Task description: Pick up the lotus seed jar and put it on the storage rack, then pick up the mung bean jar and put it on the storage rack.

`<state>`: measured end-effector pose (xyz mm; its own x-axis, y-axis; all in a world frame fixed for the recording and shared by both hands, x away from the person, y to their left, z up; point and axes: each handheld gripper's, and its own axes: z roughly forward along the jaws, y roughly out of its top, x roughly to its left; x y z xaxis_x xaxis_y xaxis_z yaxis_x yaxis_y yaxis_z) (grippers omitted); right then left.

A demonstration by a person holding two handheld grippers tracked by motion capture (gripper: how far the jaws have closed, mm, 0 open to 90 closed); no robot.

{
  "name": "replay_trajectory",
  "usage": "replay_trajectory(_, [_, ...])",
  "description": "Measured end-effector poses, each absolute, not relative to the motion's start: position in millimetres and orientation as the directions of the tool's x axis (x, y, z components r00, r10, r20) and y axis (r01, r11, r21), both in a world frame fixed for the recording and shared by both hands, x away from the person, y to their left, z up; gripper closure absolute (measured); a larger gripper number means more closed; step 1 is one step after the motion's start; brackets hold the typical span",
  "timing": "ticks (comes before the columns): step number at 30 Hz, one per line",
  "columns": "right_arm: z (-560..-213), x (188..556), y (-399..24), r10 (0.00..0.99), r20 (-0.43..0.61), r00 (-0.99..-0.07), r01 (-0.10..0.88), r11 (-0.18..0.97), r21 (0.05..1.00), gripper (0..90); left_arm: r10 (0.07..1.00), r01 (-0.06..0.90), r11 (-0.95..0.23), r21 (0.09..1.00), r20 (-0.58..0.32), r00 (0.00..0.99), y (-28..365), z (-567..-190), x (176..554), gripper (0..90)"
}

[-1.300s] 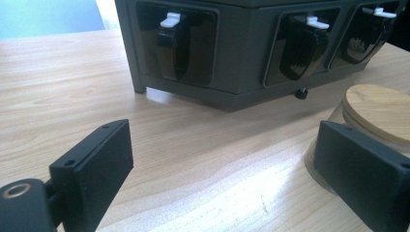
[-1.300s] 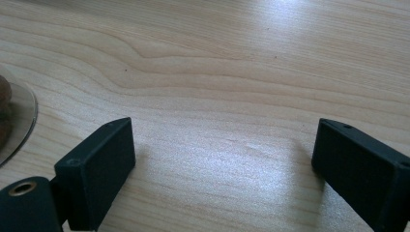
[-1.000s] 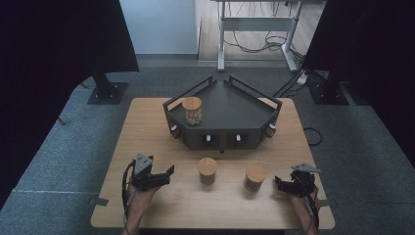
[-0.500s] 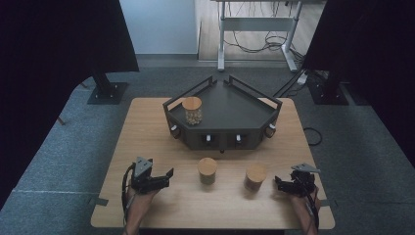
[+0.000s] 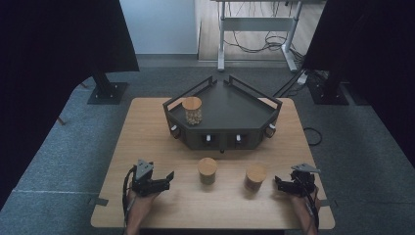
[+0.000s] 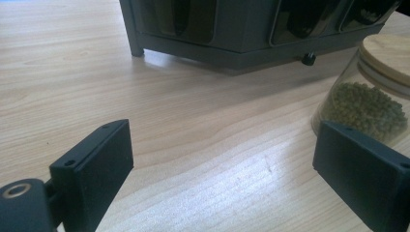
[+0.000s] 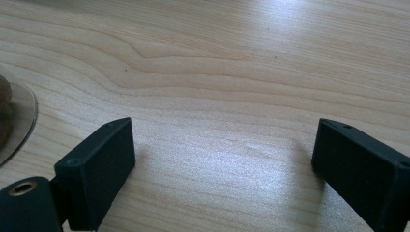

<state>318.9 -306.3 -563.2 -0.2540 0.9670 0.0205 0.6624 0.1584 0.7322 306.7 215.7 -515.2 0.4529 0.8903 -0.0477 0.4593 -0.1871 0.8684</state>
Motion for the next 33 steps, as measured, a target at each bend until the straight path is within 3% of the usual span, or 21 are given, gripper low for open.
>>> replay_trajectory(33, [-563, 318, -308, 0.962, 0.039, -0.269, 0.658, 0.154, 0.737, 9.1, 0.896, 0.509, -0.189, 0.840, -0.065, 0.440, 216, -539, 299, 6.8])
